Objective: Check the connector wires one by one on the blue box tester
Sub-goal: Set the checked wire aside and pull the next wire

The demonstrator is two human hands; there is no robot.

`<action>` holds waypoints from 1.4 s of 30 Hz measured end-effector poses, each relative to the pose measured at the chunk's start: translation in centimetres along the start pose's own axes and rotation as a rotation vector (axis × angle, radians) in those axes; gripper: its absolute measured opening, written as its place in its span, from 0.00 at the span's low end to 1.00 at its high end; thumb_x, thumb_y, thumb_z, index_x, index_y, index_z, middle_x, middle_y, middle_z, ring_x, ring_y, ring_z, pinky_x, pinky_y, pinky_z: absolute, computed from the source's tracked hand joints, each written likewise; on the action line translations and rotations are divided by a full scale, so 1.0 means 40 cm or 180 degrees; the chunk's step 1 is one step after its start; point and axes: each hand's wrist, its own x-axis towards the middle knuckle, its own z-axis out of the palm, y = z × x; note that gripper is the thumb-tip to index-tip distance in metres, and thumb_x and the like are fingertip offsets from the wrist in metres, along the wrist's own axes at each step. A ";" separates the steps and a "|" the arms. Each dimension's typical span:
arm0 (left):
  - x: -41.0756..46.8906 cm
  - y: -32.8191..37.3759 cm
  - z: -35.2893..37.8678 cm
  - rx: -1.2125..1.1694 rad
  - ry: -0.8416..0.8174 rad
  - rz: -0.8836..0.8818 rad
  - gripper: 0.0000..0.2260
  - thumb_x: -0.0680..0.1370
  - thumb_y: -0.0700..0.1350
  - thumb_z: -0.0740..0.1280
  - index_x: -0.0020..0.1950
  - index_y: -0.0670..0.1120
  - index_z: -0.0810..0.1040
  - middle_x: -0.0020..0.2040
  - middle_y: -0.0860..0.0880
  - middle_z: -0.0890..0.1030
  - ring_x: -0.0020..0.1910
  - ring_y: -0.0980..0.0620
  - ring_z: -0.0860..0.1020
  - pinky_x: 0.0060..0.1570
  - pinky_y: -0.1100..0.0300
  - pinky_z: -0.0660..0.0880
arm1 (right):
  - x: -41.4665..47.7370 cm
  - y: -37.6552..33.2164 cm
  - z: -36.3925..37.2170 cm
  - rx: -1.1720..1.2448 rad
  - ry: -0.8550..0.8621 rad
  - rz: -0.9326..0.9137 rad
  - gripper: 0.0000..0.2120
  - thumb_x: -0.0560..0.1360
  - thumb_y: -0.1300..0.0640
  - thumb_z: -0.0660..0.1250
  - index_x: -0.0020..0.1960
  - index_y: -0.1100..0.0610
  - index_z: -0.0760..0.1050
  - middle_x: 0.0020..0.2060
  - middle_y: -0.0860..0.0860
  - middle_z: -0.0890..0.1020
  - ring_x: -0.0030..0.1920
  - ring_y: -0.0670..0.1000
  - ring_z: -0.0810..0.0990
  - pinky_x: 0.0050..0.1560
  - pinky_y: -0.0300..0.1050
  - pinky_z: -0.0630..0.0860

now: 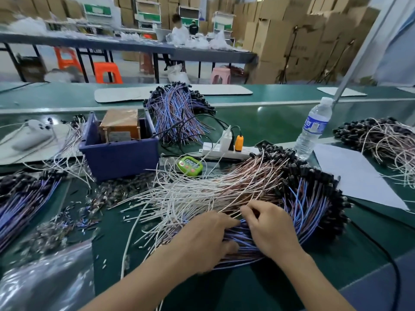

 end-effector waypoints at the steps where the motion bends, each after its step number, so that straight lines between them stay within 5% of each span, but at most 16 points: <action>1: 0.003 -0.005 -0.007 -0.0119 -0.0023 -0.0091 0.18 0.77 0.54 0.72 0.67 0.56 0.80 0.58 0.57 0.84 0.53 0.59 0.79 0.59 0.63 0.75 | 0.003 -0.005 0.005 -0.0034 0.0076 0.0088 0.22 0.82 0.40 0.59 0.35 0.52 0.72 0.30 0.46 0.77 0.34 0.46 0.74 0.36 0.50 0.69; 3: 0.005 -0.018 -0.020 -0.0390 -0.0101 -0.0310 0.19 0.76 0.54 0.73 0.68 0.61 0.79 0.54 0.57 0.85 0.44 0.64 0.81 0.48 0.72 0.74 | 0.012 -0.015 0.013 -0.0211 0.0224 0.0249 0.26 0.82 0.37 0.56 0.33 0.53 0.72 0.28 0.46 0.75 0.31 0.48 0.71 0.34 0.50 0.64; 7: -0.007 -0.037 -0.019 -0.0543 -0.0062 -0.0284 0.18 0.78 0.55 0.73 0.67 0.65 0.79 0.65 0.65 0.80 0.61 0.64 0.78 0.63 0.67 0.72 | 0.023 -0.027 0.019 -0.0372 0.0320 0.0357 0.28 0.82 0.38 0.56 0.30 0.54 0.68 0.25 0.45 0.72 0.29 0.51 0.68 0.33 0.49 0.61; 13: -0.017 -0.046 -0.007 -0.0677 0.0061 -0.0294 0.18 0.78 0.53 0.71 0.67 0.65 0.79 0.63 0.65 0.81 0.57 0.66 0.78 0.56 0.76 0.70 | 0.024 -0.035 0.014 -0.0554 0.0239 0.0226 0.25 0.82 0.42 0.59 0.29 0.52 0.65 0.25 0.44 0.70 0.32 0.55 0.72 0.34 0.47 0.61; 16: -0.028 -0.062 -0.021 -0.1135 0.0350 -0.0474 0.11 0.77 0.47 0.73 0.56 0.62 0.86 0.50 0.64 0.86 0.49 0.61 0.83 0.52 0.62 0.79 | 0.026 -0.074 0.001 -0.0933 0.0204 0.0211 0.22 0.82 0.43 0.59 0.33 0.53 0.69 0.29 0.47 0.76 0.37 0.57 0.79 0.38 0.48 0.65; 19: -0.053 -0.088 -0.053 -0.1398 0.1007 -0.0690 0.13 0.77 0.43 0.73 0.47 0.64 0.87 0.42 0.68 0.85 0.44 0.62 0.83 0.47 0.60 0.79 | 0.027 -0.155 0.006 -0.0266 0.0504 0.0322 0.24 0.80 0.44 0.62 0.30 0.56 0.71 0.24 0.48 0.74 0.29 0.53 0.74 0.34 0.49 0.63; 23: -0.096 -0.137 -0.128 -0.2339 0.1661 -0.0853 0.16 0.76 0.33 0.71 0.45 0.55 0.89 0.41 0.52 0.88 0.43 0.52 0.87 0.50 0.53 0.84 | 0.041 -0.314 0.055 0.1087 0.0194 0.0067 0.21 0.80 0.48 0.65 0.32 0.57 0.77 0.24 0.50 0.77 0.28 0.50 0.74 0.31 0.50 0.69; 26: -0.143 -0.193 -0.196 -0.2890 0.1999 -0.1034 0.15 0.76 0.28 0.70 0.44 0.48 0.88 0.39 0.44 0.88 0.38 0.49 0.86 0.43 0.54 0.85 | 0.068 -0.432 0.105 0.1607 -0.0156 0.0054 0.21 0.80 0.48 0.66 0.32 0.58 0.77 0.22 0.47 0.74 0.25 0.46 0.69 0.27 0.44 0.63; 32: -0.288 -0.340 -0.297 -0.2594 0.3077 -0.1716 0.11 0.75 0.39 0.76 0.36 0.51 0.87 0.28 0.47 0.83 0.22 0.54 0.76 0.24 0.63 0.74 | 0.090 -0.642 0.225 0.2177 -0.0694 -0.0118 0.17 0.78 0.49 0.67 0.36 0.60 0.80 0.24 0.51 0.76 0.26 0.45 0.69 0.31 0.50 0.68; 34: -0.353 -0.394 -0.318 -0.2358 0.3261 -0.2027 0.11 0.74 0.39 0.77 0.38 0.55 0.88 0.32 0.51 0.85 0.28 0.55 0.82 0.32 0.62 0.79 | 0.086 -0.711 0.269 0.2225 -0.0996 -0.0146 0.12 0.76 0.51 0.68 0.37 0.54 0.83 0.27 0.48 0.81 0.28 0.43 0.75 0.31 0.47 0.73; 37: -0.462 -0.472 -0.336 -0.1264 0.2796 -0.2541 0.15 0.69 0.42 0.78 0.48 0.62 0.87 0.49 0.62 0.86 0.49 0.63 0.83 0.52 0.64 0.77 | 0.087 -0.796 0.339 0.2135 -0.1417 -0.0140 0.08 0.75 0.56 0.70 0.40 0.48 0.85 0.32 0.43 0.85 0.33 0.43 0.83 0.36 0.42 0.80; 42: -0.543 -0.548 -0.340 -0.0227 0.2606 -0.2948 0.25 0.73 0.45 0.77 0.70 0.53 0.80 0.73 0.52 0.75 0.73 0.53 0.71 0.74 0.61 0.63 | 0.110 -0.883 0.410 0.1529 -0.1748 -0.0481 0.16 0.76 0.64 0.66 0.57 0.48 0.83 0.41 0.38 0.83 0.37 0.31 0.79 0.35 0.20 0.68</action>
